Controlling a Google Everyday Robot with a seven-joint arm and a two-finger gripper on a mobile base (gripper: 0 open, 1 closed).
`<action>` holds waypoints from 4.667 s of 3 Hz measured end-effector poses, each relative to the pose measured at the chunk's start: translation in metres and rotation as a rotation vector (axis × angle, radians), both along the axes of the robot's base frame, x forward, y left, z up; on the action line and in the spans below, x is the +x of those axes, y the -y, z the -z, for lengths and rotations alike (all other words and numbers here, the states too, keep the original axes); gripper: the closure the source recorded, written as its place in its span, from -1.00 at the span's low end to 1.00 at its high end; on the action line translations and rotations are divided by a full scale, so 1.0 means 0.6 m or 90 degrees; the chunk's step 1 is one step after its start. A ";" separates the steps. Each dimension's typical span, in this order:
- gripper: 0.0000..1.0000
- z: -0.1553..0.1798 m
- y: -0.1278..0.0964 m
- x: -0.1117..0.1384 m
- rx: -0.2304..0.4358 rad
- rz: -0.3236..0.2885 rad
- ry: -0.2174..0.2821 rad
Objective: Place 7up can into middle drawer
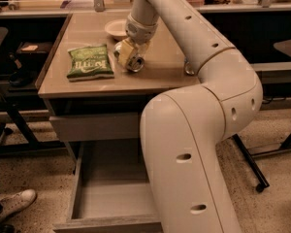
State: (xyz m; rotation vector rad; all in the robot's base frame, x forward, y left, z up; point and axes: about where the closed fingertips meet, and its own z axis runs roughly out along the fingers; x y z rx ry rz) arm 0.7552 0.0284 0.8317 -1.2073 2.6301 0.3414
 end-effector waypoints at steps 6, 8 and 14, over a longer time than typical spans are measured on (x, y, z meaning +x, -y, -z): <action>1.00 -0.025 0.055 -0.155 0.048 -0.105 0.012; 1.00 -0.052 0.084 -0.272 0.061 -0.057 -0.020; 1.00 0.245 0.095 -0.540 0.147 0.057 -0.301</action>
Offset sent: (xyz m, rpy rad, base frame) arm -0.0507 -0.0025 0.0479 0.1190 -0.0933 0.1804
